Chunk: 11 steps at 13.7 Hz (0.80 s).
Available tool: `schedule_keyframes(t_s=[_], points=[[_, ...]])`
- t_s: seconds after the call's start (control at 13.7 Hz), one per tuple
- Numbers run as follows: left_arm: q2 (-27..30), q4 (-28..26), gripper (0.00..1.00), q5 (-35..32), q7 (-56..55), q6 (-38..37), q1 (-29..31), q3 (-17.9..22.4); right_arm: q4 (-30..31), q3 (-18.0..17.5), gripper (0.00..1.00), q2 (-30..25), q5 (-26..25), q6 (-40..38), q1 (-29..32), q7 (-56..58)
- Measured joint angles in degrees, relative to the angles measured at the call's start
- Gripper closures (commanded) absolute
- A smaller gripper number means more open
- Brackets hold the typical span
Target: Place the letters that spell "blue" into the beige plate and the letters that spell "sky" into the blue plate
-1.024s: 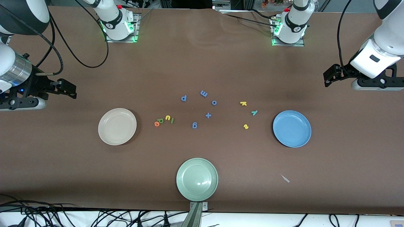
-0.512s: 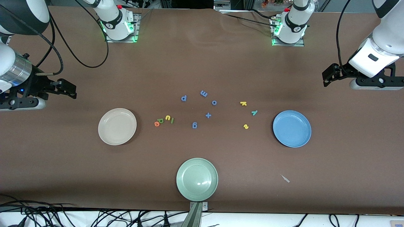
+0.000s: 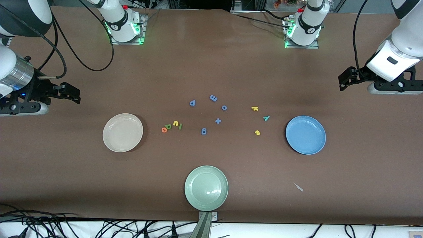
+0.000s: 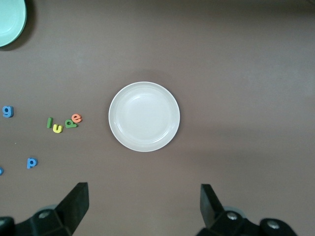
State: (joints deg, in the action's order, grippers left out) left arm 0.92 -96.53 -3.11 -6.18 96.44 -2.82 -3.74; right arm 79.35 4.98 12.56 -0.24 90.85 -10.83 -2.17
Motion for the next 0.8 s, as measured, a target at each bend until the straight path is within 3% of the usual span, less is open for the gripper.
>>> schedule_keyframes(t_s=[0.8], points=[[-0.02, 0.02, 0.0, 0.0, 0.0, -2.21, 0.26, 0.08, 0.0, 0.05, 0.0, 0.0, 0.0, -0.04, 0.09, 0.0]])
